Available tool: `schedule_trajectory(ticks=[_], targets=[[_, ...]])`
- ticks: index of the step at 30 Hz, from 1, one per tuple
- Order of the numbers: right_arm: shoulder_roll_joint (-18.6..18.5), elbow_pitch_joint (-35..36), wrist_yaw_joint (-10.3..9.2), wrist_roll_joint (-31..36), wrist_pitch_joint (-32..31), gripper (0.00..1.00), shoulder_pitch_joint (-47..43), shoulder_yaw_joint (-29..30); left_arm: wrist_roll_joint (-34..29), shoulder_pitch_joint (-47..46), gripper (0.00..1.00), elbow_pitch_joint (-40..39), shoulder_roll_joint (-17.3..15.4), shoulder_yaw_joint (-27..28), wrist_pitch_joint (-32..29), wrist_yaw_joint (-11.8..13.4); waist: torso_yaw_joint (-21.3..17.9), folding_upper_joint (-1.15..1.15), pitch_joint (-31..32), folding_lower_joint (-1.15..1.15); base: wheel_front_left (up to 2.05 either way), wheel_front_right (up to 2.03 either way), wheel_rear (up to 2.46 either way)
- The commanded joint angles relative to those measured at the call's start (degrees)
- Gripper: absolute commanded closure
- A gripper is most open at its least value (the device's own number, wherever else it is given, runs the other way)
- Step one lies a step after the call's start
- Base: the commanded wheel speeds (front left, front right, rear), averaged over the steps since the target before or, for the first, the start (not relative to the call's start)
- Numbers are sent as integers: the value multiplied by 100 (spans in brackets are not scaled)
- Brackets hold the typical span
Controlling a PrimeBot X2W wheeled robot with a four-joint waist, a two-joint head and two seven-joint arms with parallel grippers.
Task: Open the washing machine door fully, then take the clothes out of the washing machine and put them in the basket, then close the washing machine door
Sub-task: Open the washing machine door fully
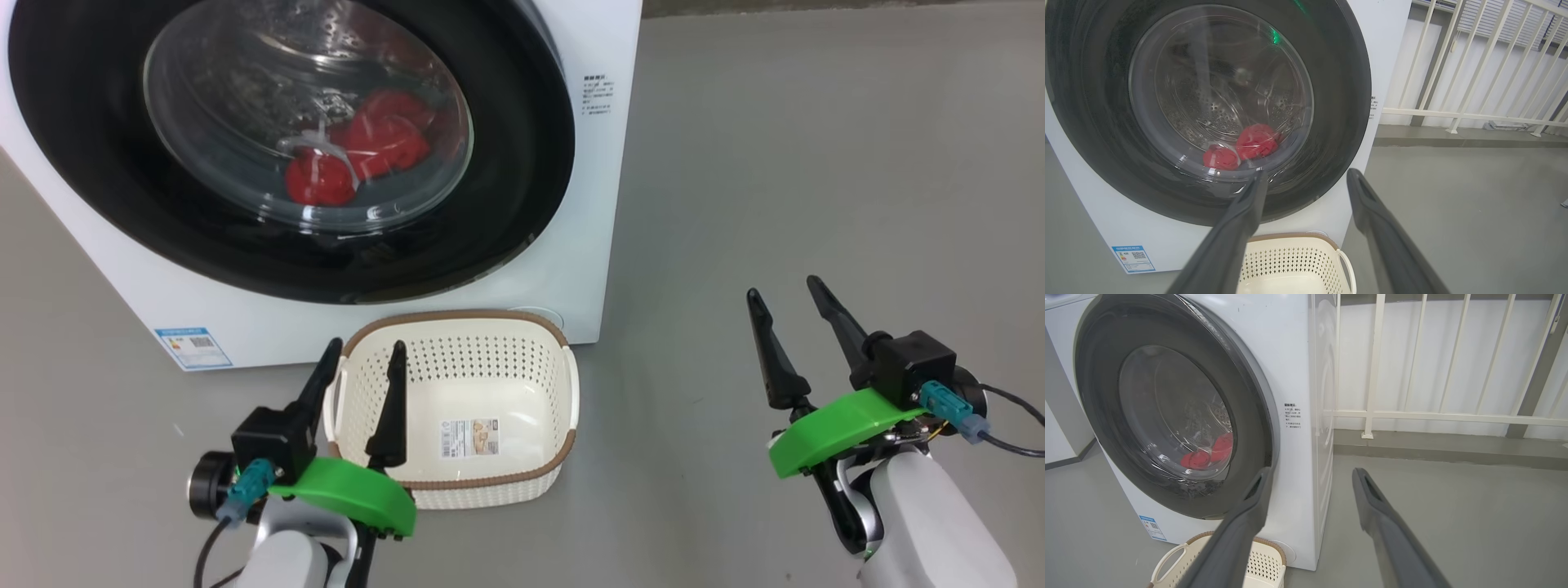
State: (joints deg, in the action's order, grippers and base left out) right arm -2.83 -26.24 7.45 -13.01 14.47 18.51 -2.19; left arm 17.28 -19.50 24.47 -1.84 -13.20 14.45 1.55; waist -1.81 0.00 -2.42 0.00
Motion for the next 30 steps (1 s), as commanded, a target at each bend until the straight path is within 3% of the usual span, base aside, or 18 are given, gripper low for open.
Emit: schedule_trajectory(ticks=[1,7,8,9,10,18,30], targets=[[-5,175,3,-4,52,0,266,-86,6,-272,0,-168,-104,153,55,21,17,0,-52,0,0,0,0],[-5,284,3,39,52,0,468,-55,47,-353,0,-575,-104,137,55,16,78,0,-298,0,0,0,0],[-5,301,3,66,52,32,507,-56,30,-359,0,-671,-104,136,55,29,87,0,-346,0,0,0,0],[-5,321,3,70,52,73,549,-55,30,-357,0,-751,-104,134,55,41,95,0,-394,0,0,0,0],[-5,354,3,83,52,100,594,-55,44,-354,0,-832,-104,133,55,56,104,0,-449,0,0,0,0],[-5,464,3,50,52,100,1041,-100,54,-435,0,-1246,-104,7,55,170,247,0,-940,0,0,0,0],[-21,266,3,-1723,52,100,1843,-153,40,-668,0,-1617,-104,-139,55,260,477,0,-1580,0,0,0,0]])
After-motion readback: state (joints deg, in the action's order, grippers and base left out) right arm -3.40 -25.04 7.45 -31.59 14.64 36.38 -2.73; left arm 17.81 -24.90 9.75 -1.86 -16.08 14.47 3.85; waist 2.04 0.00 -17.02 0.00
